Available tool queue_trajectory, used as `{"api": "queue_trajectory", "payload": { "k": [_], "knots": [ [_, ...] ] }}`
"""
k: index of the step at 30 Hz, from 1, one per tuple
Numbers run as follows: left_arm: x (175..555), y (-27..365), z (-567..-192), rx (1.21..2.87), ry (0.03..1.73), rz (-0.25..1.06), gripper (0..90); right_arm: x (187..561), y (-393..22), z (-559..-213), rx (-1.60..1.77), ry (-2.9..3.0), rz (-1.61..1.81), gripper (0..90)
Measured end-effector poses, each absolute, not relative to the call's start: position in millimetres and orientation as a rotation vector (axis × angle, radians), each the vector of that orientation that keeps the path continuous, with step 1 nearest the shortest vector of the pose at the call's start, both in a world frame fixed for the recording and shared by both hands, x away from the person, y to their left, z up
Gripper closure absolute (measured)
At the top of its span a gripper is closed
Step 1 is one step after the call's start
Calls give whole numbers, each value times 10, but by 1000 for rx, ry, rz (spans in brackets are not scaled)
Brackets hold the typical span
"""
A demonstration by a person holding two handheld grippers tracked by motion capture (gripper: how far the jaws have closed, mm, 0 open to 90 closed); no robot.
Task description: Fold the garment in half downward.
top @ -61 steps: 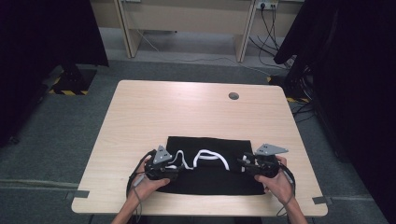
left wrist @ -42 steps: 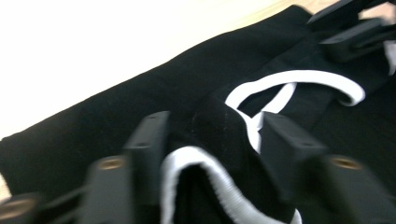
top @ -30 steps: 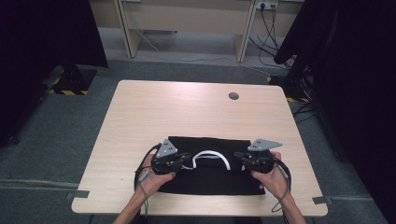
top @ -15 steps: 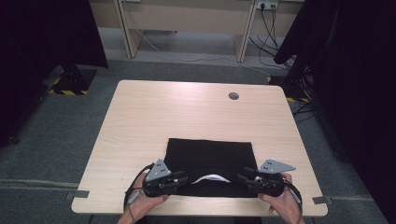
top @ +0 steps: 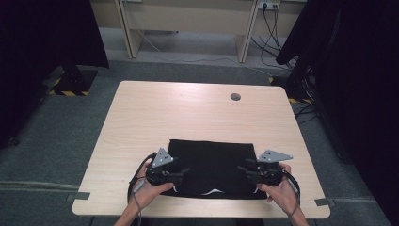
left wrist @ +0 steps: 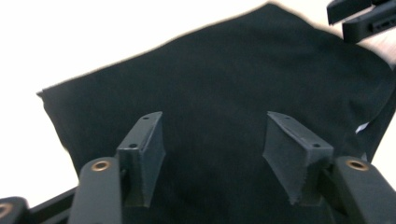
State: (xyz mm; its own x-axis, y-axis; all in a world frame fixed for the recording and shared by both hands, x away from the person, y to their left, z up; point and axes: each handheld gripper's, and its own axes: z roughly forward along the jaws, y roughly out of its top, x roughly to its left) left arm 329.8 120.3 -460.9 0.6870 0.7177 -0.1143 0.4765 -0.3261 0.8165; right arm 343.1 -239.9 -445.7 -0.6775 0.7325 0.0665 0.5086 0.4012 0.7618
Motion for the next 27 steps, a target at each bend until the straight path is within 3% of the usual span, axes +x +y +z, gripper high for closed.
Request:
{"api": "queue_trajectory", "payload": {
  "k": [5, 8, 13, 27],
  "knots": [
    [3240, 1245, -4734, 2107, 950, 351, 251, 3474, -2380, -4611, 1118, 2398, 1090, 512],
    [3242, 1281, -4772, 2128, 976, 377, 175, 3479, -2363, -4671, 1146, 2427, 1047, 435],
    [3220, 1237, -4822, 2132, 928, 384, 119, 3439, -2293, -4716, 1076, 2412, 984, 375],
    [3171, 1268, -4822, 2133, 964, 413, 63, 3418, -2335, -4751, 1060, 2398, 1032, 364]
  ]
}}
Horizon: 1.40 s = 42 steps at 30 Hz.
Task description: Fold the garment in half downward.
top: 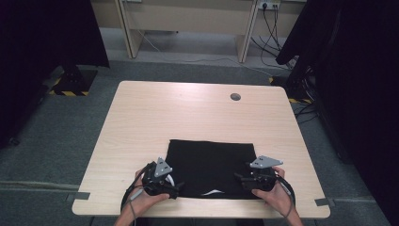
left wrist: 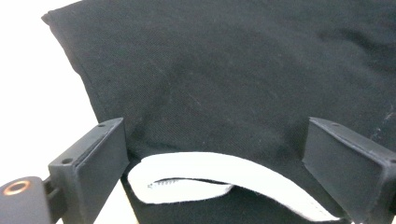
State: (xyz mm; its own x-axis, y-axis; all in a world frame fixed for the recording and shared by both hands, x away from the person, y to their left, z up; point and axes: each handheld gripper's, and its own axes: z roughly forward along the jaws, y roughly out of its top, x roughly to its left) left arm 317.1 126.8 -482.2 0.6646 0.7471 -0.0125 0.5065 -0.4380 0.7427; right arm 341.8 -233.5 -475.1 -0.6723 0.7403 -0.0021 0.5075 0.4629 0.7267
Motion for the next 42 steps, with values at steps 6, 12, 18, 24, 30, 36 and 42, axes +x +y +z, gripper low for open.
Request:
{"api": "queue_trajectory", "payload": {
  "k": [6, 12, 18, 24, 30, 36, 42],
  "knots": [
    [3182, 1212, -4849, 2150, 954, 419, 21, 3417, -2343, -4751, 1057, 2401, 1031, 364],
    [3218, 1142, -4852, 2157, 945, 411, 9, 3428, -2386, -4746, 1066, 2398, 1024, 364],
    [3275, 1038, -4851, 2161, 936, 397, 9, 3458, -2472, -4737, 1077, 2396, 1009, 364],
    [3347, 939, -4850, 2168, 920, 389, 9, 3495, -2594, -4734, 1088, 2391, 1011, 365],
    [3372, 860, -4849, 2168, 917, 388, 9, 3555, -2699, -4740, 1065, 2398, 1027, 364],
    [3396, 784, -4847, 2170, 913, 386, 9, 3587, -2765, -4733, 1075, 2395, 1013, 364],
    [3397, 706, -4846, 2171, 906, 383, 9, 3596, -2844, -4732, 1075, 2389, 1010, 363]
  ]
}}
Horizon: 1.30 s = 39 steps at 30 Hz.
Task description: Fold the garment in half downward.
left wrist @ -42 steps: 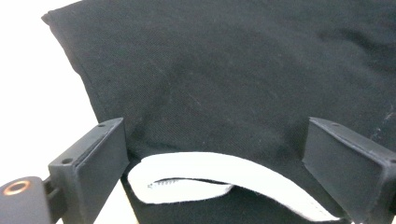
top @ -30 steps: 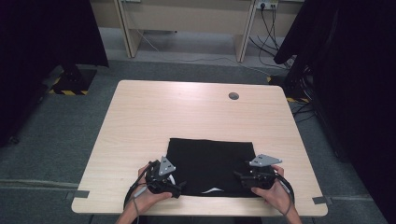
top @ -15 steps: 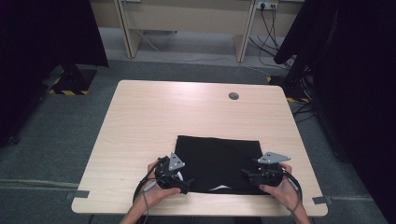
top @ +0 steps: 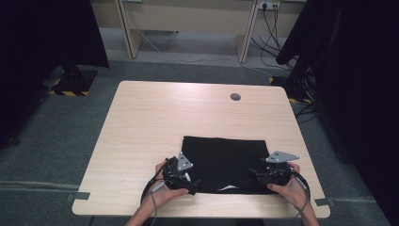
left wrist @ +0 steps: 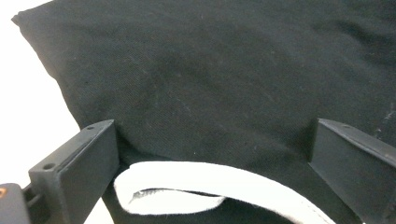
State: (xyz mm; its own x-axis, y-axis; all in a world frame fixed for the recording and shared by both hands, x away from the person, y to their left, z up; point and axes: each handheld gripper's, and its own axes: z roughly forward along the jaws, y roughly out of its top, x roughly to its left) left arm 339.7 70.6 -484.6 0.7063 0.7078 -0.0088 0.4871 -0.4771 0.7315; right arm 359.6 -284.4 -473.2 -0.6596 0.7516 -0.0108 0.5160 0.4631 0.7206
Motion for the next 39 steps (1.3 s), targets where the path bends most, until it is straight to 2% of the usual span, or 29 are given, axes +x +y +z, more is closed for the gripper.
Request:
{"api": "queue_trajectory", "payload": {
  "k": [14, 17, 27, 39],
  "knots": [
    [3375, 617, -4839, 2158, 896, 375, 20, 3586, -3013, -4747, 1117, 2368, 1023, 315],
    [3369, 645, -4816, 2142, 898, 376, 28, 3579, -2993, -4721, 1136, 2362, 1014, 267],
    [3293, 841, -4707, 2087, 922, 336, 23, 3435, -2873, -4580, 1179, 2296, 1071, 187],
    [3156, 1094, -4772, 2111, 949, 350, 23, 3269, -2794, -4630, 1170, 2321, 1071, 187]
  ]
}}
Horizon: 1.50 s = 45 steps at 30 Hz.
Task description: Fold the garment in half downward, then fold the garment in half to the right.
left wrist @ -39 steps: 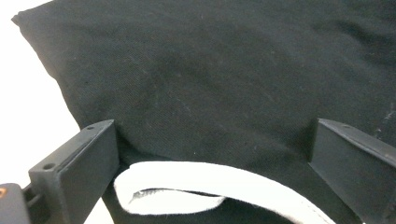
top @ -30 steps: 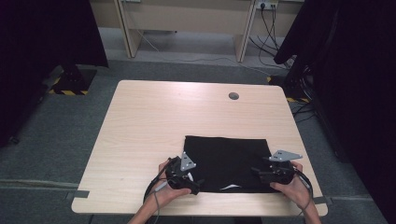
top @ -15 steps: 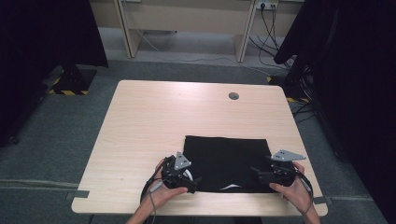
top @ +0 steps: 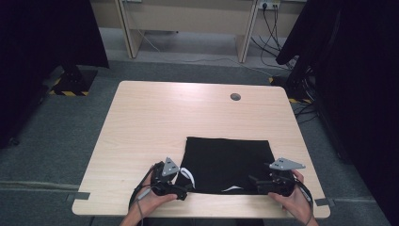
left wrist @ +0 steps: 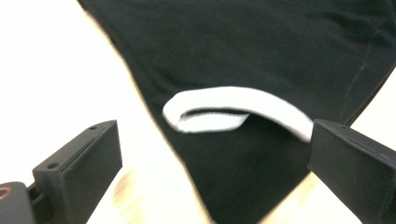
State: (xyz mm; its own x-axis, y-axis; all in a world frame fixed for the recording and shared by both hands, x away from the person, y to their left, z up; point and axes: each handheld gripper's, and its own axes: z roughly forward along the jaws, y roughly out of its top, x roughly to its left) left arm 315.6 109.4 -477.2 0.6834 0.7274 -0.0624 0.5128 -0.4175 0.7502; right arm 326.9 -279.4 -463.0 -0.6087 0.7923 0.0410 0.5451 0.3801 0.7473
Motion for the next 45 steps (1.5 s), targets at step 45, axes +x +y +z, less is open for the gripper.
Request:
{"api": "queue_trajectory", "payload": {
  "k": [45],
  "knots": [
    [2912, 1309, -4856, 2155, 951, 387, 19, 2881, -2940, -4659, 1199, 2267, 1097, 182]
  ]
}}
